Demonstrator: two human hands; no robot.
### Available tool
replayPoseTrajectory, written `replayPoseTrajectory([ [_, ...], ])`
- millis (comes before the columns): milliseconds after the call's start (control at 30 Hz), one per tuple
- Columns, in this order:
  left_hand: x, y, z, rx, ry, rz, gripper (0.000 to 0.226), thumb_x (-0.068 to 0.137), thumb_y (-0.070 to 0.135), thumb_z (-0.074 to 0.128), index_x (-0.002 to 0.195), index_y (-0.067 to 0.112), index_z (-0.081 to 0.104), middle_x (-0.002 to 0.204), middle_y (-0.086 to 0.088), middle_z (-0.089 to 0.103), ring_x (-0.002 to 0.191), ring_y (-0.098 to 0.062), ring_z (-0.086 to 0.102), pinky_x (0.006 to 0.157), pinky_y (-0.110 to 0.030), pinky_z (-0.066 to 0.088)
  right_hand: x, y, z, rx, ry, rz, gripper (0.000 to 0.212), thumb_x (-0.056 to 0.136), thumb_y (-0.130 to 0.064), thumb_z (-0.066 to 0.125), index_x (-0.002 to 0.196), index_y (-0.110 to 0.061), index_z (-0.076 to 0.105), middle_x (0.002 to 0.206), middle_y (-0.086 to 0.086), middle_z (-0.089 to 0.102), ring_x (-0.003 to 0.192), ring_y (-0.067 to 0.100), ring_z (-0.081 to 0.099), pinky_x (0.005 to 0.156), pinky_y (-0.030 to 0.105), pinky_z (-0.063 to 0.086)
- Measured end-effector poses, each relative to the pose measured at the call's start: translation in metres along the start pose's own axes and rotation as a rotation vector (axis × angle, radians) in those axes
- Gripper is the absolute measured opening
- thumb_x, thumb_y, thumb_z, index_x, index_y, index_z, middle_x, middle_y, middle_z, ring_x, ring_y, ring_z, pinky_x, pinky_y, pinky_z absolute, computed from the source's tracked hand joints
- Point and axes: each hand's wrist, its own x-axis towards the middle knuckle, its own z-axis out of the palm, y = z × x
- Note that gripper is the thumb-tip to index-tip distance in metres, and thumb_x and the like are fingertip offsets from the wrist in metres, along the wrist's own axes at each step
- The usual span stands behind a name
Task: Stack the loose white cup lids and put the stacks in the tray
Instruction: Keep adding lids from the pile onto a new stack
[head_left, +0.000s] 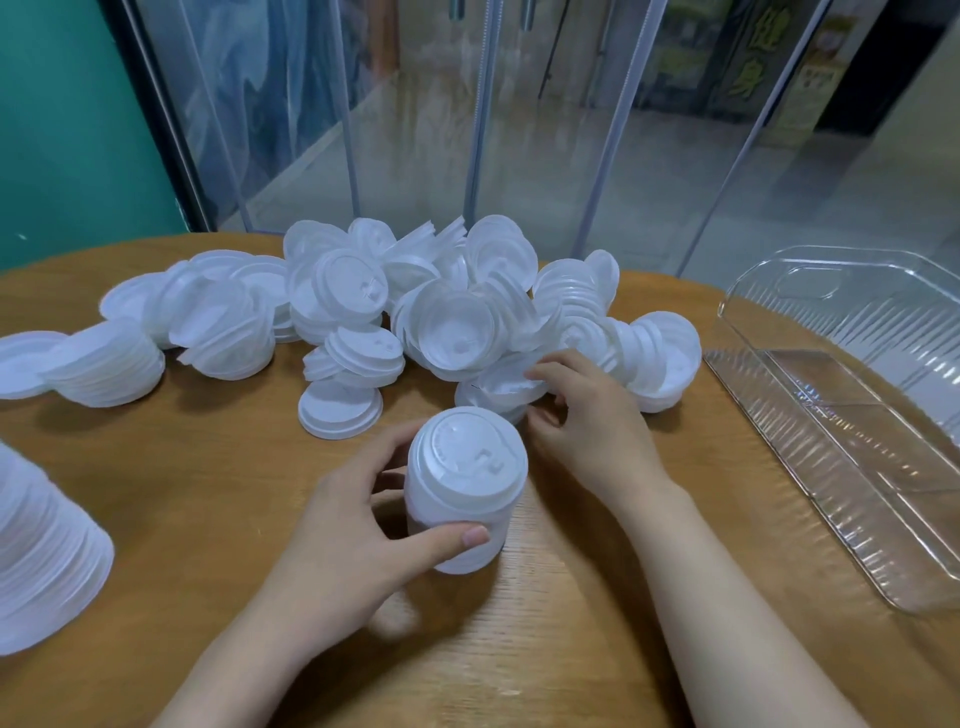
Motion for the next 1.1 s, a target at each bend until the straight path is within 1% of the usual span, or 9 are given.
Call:
replayPoseTrajectory([
  [100, 0.000, -0.001, -0.002, 0.007, -0.007, 0.007, 0.073, 0.054, 0.051, 0.089, 0.123, 0.050, 0.064, 0.122, 0.026, 0.070, 0.117, 0.000, 0.064, 0.090, -0.006, 0.046, 0.004, 0.000, 0.003, -0.066, 0.025, 0.006, 0.017, 0.085, -0.011, 0.072, 0.101, -0.016, 0.073, 0.107, -0.010, 0.065, 0.086, 0.016, 0.061, 0.070, 0.037, 0.052],
  [200, 0.001, -0.001, -0.003, 0.008, -0.004, 0.014, 0.073, 0.053, 0.051, 0.088, 0.122, 0.050, 0.064, 0.119, 0.028, 0.070, 0.114, 0.004, 0.064, 0.088, -0.005, 0.046, 0.003, 0.001, 0.000, -0.034, 0.039, 0.004, 0.010, 0.084, -0.010, 0.073, 0.091, -0.017, 0.070, 0.090, -0.010, 0.061, 0.077, 0.013, 0.057, 0.066, 0.040, 0.052],
  [400, 0.001, -0.003, -0.004, 0.021, -0.018, -0.001, 0.075, 0.053, 0.057, 0.087, 0.124, 0.053, 0.062, 0.122, 0.028, 0.069, 0.117, 0.001, 0.064, 0.090, -0.010, 0.049, -0.005, 0.000, -0.020, 0.162, 0.099, 0.034, 0.011, 0.091, -0.020, 0.076, 0.102, -0.021, 0.072, 0.074, -0.019, 0.059, 0.072, 0.005, 0.056, 0.066, 0.015, 0.041],
  [500, 0.001, -0.003, -0.003, 0.019, -0.014, -0.004, 0.076, 0.055, 0.055, 0.087, 0.126, 0.048, 0.062, 0.123, 0.029, 0.068, 0.116, 0.001, 0.064, 0.089, -0.008, 0.049, -0.011, -0.005, -0.028, 0.255, 0.140, 0.042, 0.011, 0.094, -0.022, 0.075, 0.104, -0.020, 0.071, 0.069, -0.014, 0.059, 0.067, 0.008, 0.055, 0.062, 0.014, 0.041],
  [633, 0.001, -0.001, 0.001, 0.016, -0.008, -0.012, 0.073, 0.058, 0.045, 0.091, 0.125, 0.048, 0.062, 0.121, 0.029, 0.069, 0.115, 0.001, 0.064, 0.091, -0.009, 0.048, -0.016, -0.017, -0.037, 0.316, 0.134, -0.002, 0.008, 0.099, -0.028, 0.068, 0.102, -0.020, 0.068, 0.070, -0.005, 0.060, 0.064, 0.015, 0.053, 0.060, 0.030, 0.045],
  [800, 0.002, 0.000, 0.004, 0.006, -0.001, -0.026, 0.075, 0.053, 0.059, 0.085, 0.124, 0.052, 0.061, 0.120, 0.030, 0.069, 0.115, 0.001, 0.064, 0.091, -0.016, 0.051, -0.018, -0.032, -0.047, 0.440, 0.137, -0.025, 0.012, 0.105, -0.035, 0.054, 0.099, -0.030, 0.064, 0.073, -0.002, 0.056, 0.068, 0.026, 0.054, 0.065, 0.042, 0.046],
  [867, 0.003, 0.000, 0.005, 0.001, 0.003, -0.034, 0.076, 0.053, 0.060, 0.085, 0.125, 0.052, 0.061, 0.120, 0.029, 0.069, 0.115, 0.001, 0.064, 0.093, -0.021, 0.051, -0.018, -0.036, -0.048, 0.478, 0.131, -0.031, 0.015, 0.107, -0.035, 0.049, 0.097, -0.034, 0.061, 0.073, -0.007, 0.054, 0.070, 0.024, 0.052, 0.065, 0.039, 0.045],
  [967, 0.003, -0.001, 0.006, 0.006, 0.002, -0.032, 0.076, 0.054, 0.060, 0.085, 0.125, 0.050, 0.061, 0.120, 0.028, 0.069, 0.115, 0.000, 0.064, 0.095, -0.023, 0.050, -0.018, -0.039, -0.050, 0.531, 0.129, -0.027, 0.018, 0.108, -0.034, 0.046, 0.100, -0.028, 0.061, 0.078, -0.012, 0.055, 0.073, 0.017, 0.053, 0.068, 0.029, 0.045],
  [1100, 0.003, -0.001, 0.006, 0.008, 0.000, -0.031, 0.075, 0.054, 0.059, 0.085, 0.125, 0.048, 0.062, 0.119, 0.027, 0.070, 0.115, -0.001, 0.064, 0.095, -0.024, 0.051, -0.020, -0.042, -0.051, 0.616, 0.130, 0.018, 0.029, 0.106, -0.036, 0.048, 0.128, -0.022, 0.063, 0.086, -0.009, 0.061, 0.077, 0.014, 0.057, 0.073, 0.030, 0.049],
])
